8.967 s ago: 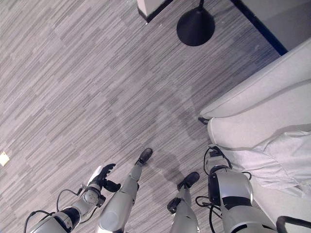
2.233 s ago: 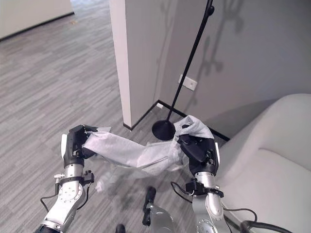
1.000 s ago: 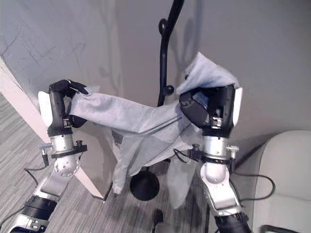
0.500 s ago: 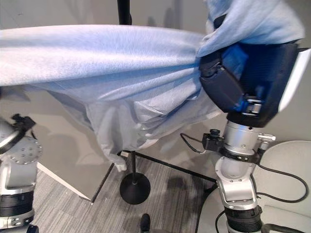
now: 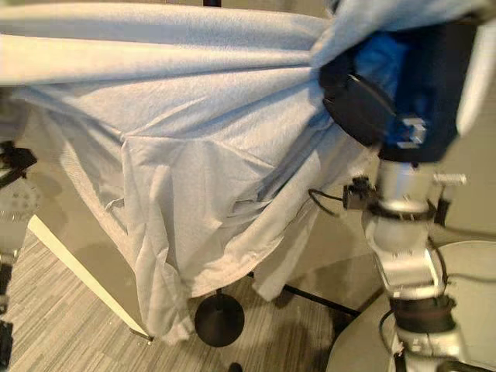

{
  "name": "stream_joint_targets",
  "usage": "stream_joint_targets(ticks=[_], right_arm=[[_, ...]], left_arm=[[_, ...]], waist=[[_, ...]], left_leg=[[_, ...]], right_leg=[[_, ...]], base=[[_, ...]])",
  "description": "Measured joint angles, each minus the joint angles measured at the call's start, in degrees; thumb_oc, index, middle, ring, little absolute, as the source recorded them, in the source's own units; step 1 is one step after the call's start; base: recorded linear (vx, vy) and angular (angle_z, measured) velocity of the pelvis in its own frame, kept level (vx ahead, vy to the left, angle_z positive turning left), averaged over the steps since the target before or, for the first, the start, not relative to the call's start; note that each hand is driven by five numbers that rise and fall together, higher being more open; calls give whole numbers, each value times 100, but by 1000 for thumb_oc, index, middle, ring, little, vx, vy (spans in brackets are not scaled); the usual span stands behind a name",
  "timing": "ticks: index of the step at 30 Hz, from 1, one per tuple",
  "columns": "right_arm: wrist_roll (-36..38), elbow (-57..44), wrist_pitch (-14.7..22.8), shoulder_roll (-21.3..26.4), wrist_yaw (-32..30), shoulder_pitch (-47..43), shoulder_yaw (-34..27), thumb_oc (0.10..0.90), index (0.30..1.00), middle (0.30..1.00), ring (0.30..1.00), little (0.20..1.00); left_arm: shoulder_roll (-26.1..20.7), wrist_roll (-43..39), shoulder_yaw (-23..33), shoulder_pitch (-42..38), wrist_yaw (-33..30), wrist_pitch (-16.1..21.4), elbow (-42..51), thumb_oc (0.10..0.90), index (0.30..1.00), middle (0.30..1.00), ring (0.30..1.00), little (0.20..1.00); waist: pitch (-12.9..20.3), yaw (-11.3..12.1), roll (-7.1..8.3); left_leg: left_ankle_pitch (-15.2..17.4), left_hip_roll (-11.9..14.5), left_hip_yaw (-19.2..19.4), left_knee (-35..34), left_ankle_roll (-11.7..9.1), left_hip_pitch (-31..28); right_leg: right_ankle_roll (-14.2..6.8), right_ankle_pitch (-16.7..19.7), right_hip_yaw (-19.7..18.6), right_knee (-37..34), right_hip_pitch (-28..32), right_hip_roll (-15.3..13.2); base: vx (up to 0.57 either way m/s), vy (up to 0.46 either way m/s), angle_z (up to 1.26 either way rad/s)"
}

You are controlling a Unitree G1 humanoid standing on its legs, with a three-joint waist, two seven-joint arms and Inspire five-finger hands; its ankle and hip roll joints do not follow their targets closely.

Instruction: Hang the clothes on the sofa on the clothes rack.

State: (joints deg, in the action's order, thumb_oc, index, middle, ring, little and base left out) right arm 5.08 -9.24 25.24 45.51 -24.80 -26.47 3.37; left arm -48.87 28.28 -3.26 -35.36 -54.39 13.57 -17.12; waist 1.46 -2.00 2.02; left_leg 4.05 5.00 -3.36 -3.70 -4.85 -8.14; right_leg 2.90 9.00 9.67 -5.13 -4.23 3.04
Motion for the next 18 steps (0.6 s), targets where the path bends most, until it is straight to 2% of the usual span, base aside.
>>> stream_joint_targets(ticks=[4,6,8,9,10,14,17,18], right_arm=[[33,652,-215,208,6,-459,604,400,300,300,300,300],[30,1151,-320,207,14,-830,1075,400,300,300,300,300],[27,1332,-369,205,28,-931,1263,400,300,300,300,300],[26,1746,-388,203,33,-1179,1622,400,300,300,300,300],[27,1862,-435,203,49,-1241,1722,400,300,300,300,300],[25,2142,-530,160,77,-1281,2033,400,300,300,300,300],[25,2397,-558,-130,96,-1128,2104,400,300,300,300,300],[14,2277,-558,-195,109,-948,1981,400,300,300,300,300]], left_arm=[[-84,-144,-725,-282,377,-24,-784,400,300,300,300,300],[-118,-219,-1272,-602,563,-27,-1471,400,300,300,300,300],[-135,-275,-1551,-758,639,15,-1712,400,300,300,300,300],[-218,-280,-2070,-1088,607,111,-2211,400,300,300,300,300],[-221,-280,-2190,-1200,640,127,-2342,400,300,300,300,300],[-219,-335,-2311,-1321,721,216,-2602,400,300,300,300,300],[80,-572,-2305,-1157,1206,261,-2966,400,300,300,300,300],[287,-610,-2054,-909,1290,260,-2893,400,300,300,300,300]], waist=[[0,-26,4],[0,-58,3],[0,-69,3],[0,-75,2],[-1,-84,2],[-31,-99,-47],[-51,-162,-85],[-46,-153,-97]], left_leg=[[-3,10,-13,1,-2,16],[-15,11,-14,6,-16,31],[-24,11,-22,6,-25,63],[-57,12,-19,8,-49,62],[-57,12,-19,8,-49,64],[-60,18,-26,2,-48,73],[-16,38,-19,-6,3,106],[-14,45,-25,-9,7,106]], right_leg=[[17,-12,18,0,-19,3],[15,-10,20,0,-30,3],[13,-9,27,-1,-59,3],[3,-2,27,-1,-57,3],[3,-2,27,-2,-59,3],[4,-2,34,-2,-65,8],[13,-9,32,-2,-97,28],[13,-9,36,-2,-94,33]], base=[[13,-1,1],[0,0,0],[0,0,0],[0,0,0],[0,0,0],[0,0,0],[11,-26,-2],[4,-33,0]])
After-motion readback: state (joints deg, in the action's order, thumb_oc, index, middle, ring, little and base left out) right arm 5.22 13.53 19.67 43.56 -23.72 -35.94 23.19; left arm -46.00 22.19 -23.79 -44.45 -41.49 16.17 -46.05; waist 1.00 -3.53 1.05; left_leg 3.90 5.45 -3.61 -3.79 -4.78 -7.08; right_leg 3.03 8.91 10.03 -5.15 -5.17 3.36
